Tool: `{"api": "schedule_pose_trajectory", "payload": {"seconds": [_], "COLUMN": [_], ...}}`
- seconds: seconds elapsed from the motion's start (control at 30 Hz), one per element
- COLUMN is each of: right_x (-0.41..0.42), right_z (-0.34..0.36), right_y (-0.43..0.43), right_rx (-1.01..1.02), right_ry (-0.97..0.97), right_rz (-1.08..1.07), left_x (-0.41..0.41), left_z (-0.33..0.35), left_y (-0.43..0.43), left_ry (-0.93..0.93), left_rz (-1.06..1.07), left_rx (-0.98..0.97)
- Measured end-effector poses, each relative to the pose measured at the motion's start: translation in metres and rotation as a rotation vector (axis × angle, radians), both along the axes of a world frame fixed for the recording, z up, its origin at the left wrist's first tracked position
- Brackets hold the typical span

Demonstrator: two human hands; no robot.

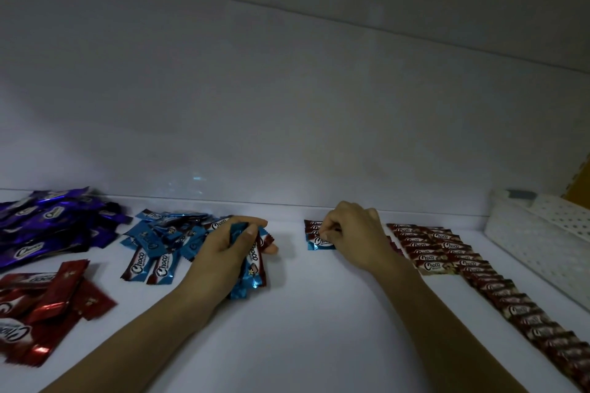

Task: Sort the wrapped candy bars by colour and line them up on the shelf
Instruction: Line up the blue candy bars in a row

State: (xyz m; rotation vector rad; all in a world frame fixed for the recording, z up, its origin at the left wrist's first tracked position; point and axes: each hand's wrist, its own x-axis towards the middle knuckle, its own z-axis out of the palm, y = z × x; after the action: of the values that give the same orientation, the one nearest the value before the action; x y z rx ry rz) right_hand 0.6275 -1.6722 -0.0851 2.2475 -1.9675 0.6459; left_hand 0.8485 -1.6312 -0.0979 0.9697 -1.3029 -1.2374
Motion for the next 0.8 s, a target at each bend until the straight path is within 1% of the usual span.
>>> {"api": "schedule_pose_trajectory", "payload": {"seconds": [0.27, 0.47, 0.63, 0.8], "right_x": [0.0024, -0.0025, -0.0049, -0.0043], "right_z": [-0.0067, -0.0024, 0.0025, 0.0005], "right_y": [-0.0002, 0.0042, 0.0044, 0.0014], "right_rx": [-0.028, 0.001, 0.074, 0.052], "right_ry": [0.083, -0.003, 0.021, -0.012], "right_rz": [-0.008, -0.013, -0.005, -0.027], "left_x": [0.0010, 0.0017, 0.0004, -0.0005], "left_z": [0.0001, -0.0023, -0.0013, -0.0010], "left_y": [-0.0005, -0.0021, -0.0027, -0.0021], "left_ry": [-0.033, -0.035, -0.017, -0.008], "left_rz": [0.001, 0.005, 0.003, 0.005], "left_rx": [-0.002, 0.016, 0.013, -0.010]}}
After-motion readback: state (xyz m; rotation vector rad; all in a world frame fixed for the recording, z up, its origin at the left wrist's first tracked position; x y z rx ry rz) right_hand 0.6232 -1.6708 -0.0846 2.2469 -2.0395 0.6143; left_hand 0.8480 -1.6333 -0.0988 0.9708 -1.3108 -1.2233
